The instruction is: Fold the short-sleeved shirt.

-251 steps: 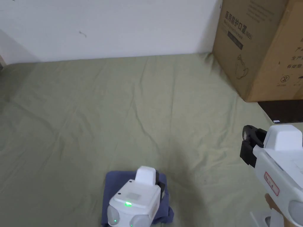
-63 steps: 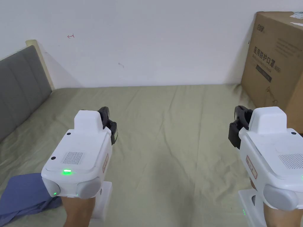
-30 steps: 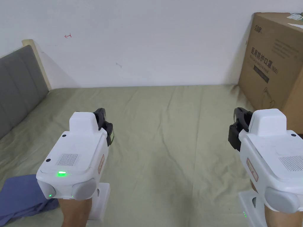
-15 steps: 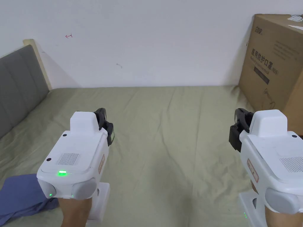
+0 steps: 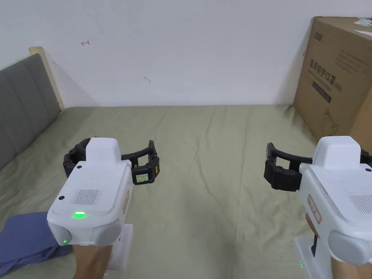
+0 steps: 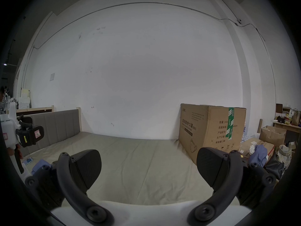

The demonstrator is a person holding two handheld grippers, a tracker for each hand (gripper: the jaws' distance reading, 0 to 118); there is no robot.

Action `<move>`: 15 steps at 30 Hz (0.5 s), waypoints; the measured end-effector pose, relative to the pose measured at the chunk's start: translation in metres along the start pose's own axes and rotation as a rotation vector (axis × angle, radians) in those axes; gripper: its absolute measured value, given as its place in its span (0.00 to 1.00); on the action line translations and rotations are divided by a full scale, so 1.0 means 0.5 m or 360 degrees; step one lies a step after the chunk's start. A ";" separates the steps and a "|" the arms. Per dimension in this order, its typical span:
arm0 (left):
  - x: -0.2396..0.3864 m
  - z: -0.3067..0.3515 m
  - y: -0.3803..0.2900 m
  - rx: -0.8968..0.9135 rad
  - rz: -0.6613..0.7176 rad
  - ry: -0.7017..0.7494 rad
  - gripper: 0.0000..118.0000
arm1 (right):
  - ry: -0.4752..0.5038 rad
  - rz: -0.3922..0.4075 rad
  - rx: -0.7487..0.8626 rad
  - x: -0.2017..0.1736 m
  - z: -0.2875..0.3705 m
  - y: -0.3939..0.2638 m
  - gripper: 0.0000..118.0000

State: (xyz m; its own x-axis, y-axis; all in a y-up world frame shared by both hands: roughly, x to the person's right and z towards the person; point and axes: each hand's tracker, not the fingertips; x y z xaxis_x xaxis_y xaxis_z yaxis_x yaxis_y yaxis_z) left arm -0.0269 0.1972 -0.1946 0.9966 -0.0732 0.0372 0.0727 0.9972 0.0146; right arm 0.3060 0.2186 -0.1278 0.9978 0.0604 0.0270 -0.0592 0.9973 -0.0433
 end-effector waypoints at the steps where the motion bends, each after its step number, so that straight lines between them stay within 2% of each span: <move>1: 0.000 0.001 0.000 0.0009 0.0002 0.0002 1.00 | -0.0001 -0.0004 0.0004 0.000 0.001 0.000 0.99; 15: 0.000 0.006 0.003 0.0021 0.0004 0.0015 1.00 | -0.0002 -0.0001 0.0012 0.000 0.005 0.001 1.00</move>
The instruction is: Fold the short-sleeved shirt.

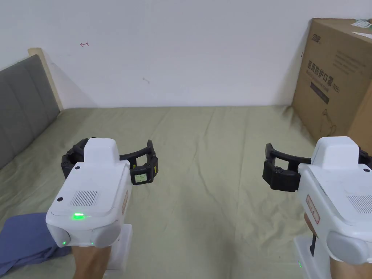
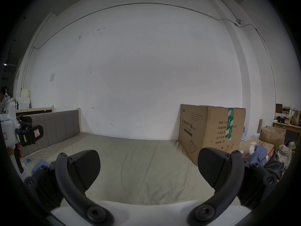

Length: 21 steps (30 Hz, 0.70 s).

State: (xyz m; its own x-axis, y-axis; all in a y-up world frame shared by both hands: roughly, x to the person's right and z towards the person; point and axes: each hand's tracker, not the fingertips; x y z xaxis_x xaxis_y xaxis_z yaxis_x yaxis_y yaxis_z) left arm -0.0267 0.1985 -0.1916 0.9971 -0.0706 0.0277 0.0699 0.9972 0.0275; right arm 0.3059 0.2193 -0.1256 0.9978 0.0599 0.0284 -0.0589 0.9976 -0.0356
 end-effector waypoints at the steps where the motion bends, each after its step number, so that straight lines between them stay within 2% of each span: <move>1: -0.001 0.000 0.000 0.0004 0.0000 0.0001 1.00 | -0.0003 0.0001 -0.0001 0.000 0.000 0.001 1.00; 21: -0.007 -0.001 0.000 0.0003 -0.0014 0.0017 1.00 | 0.0009 -0.0001 0.0018 -0.004 0.000 0.003 1.00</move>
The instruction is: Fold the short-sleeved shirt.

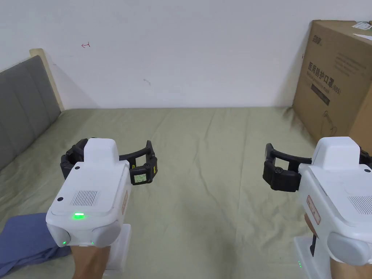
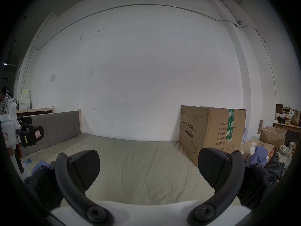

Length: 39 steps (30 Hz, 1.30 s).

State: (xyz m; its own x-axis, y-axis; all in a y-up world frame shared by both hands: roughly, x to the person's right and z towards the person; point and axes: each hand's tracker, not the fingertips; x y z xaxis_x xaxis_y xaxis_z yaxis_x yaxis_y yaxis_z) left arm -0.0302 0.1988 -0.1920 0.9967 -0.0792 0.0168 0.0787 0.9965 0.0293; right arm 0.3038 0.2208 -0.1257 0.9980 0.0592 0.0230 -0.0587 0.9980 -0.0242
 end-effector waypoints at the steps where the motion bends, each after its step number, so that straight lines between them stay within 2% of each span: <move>1: 0.000 0.000 0.000 0.0001 0.0003 -0.0004 1.00 | 0.0000 -0.0001 0.0002 -0.001 0.000 0.000 1.00; 33: -0.004 0.002 0.004 0.0022 -0.0010 -0.0017 1.00 | -0.0004 0.0015 -0.0025 -0.002 -0.006 -0.001 1.00; 37: -0.006 0.003 0.004 0.0025 0.0000 -0.0015 1.00 | -0.0061 -0.0042 -0.0147 -0.005 -0.021 0.006 1.00; 39: -0.009 0.003 0.005 0.0023 0.0013 -0.0021 1.00 | -0.0067 -0.0117 -0.0269 -0.003 -0.031 0.012 1.00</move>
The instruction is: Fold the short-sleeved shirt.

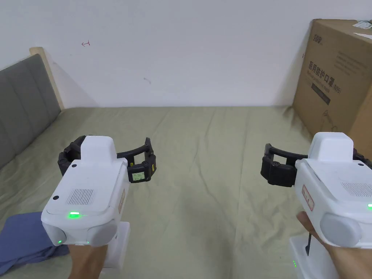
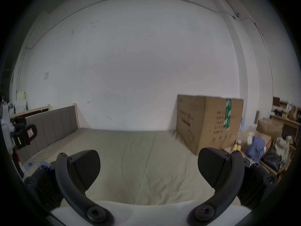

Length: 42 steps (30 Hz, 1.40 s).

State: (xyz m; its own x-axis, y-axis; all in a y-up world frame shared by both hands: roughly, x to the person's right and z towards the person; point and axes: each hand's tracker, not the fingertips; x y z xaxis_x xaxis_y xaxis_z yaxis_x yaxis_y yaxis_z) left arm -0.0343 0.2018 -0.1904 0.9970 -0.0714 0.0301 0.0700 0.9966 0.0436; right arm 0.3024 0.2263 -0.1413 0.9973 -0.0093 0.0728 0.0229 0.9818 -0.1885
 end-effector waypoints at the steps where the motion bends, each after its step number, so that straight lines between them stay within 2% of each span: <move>1: 0.000 0.002 0.001 0.0003 0.0007 0.0001 1.00 | 0.0009 -0.0070 -0.0073 0.004 -0.005 0.003 1.00; 3: -0.002 0.004 0.003 0.0005 0.0018 -0.0001 1.00 | -0.0060 -0.0186 -0.0262 0.008 -0.014 0.015 1.00; 7: -0.004 0.005 0.005 0.0010 0.0024 -0.0002 1.00 | -0.0238 -0.0326 -0.0556 0.010 -0.027 0.034 0.99; 17: -0.003 0.004 0.007 0.0018 0.0026 -0.0006 1.00 | -0.0176 -0.0431 -0.0507 -0.014 0.010 0.054 0.99; 23: -0.003 0.006 0.007 0.0026 0.0023 -0.0013 1.00 | -0.0162 -0.0362 -0.0421 -0.006 -0.001 0.056 0.99; 27: -0.002 0.007 0.008 0.0024 0.0015 -0.0013 1.00 | -0.0255 -0.0376 -0.0401 0.000 -0.007 0.053 0.99; 31: -0.001 0.008 0.008 0.0031 0.0007 -0.0016 1.00 | -0.0278 -0.0349 -0.0362 0.004 -0.011 0.045 0.99; 34: -0.001 0.008 0.008 0.0032 0.0010 -0.0010 1.00 | -0.0258 -0.0303 -0.0250 0.006 -0.008 0.038 0.99; 38: -0.002 0.008 0.006 0.0035 0.0011 -0.0007 1.00 | -0.0108 -0.0224 0.0005 0.014 -0.002 0.021 0.99; 42: -0.004 0.010 0.005 0.0040 0.0010 -0.0003 1.00 | -0.0135 -0.0068 0.0253 0.010 0.005 0.001 1.00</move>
State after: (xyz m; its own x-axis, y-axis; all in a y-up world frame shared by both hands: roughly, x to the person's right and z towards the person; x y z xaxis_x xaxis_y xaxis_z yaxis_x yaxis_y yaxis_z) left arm -0.0363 0.2040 -0.1855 0.9973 -0.0655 0.0325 0.0632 0.9956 0.0687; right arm 0.3075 0.2269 -0.1387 0.9860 -0.0422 0.1612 0.0471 0.9985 -0.0266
